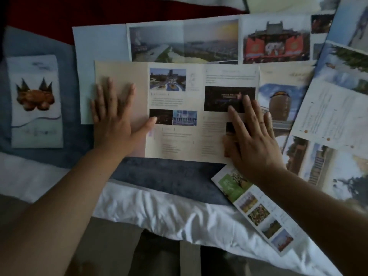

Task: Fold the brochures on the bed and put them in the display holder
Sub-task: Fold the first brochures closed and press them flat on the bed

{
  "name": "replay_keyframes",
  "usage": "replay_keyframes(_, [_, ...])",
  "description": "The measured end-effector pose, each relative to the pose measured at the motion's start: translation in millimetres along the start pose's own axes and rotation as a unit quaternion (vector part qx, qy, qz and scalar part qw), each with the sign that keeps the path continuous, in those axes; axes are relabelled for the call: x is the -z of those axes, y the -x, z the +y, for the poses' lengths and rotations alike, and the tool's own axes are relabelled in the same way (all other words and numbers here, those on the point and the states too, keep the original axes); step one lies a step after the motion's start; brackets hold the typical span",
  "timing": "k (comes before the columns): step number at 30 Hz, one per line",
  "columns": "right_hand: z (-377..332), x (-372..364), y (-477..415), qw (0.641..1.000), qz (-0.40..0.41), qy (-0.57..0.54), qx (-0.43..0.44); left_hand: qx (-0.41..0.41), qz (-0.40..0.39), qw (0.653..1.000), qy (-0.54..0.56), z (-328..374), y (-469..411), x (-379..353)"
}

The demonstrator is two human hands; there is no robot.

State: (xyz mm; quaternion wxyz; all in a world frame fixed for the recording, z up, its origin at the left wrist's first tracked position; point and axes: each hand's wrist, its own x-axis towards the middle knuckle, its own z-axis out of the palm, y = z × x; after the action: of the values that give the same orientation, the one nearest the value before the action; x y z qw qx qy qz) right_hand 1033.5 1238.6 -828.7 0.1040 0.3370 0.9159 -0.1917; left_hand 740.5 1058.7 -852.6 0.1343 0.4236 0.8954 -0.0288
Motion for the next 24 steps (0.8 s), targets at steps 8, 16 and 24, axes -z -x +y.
replay_keyframes(8, [-30.5, -15.7, -21.2, 0.999, 0.007, 0.044, -0.029, 0.006, 0.046, 0.991, 0.123, -10.2, 6.4, 1.5])
replay_keyframes(16, [-36.3, -16.9, -26.6, 0.999, 0.025, 0.027, -0.01, -0.016, 0.041, 0.948, 0.317, 22.2, 8.8, 13.3])
replay_keyframes(24, [-15.0, 2.7, -13.6, 0.995, 0.051, 0.016, -0.084, 0.01, 0.034, 0.954, 0.297, 63.6, 14.0, 33.8])
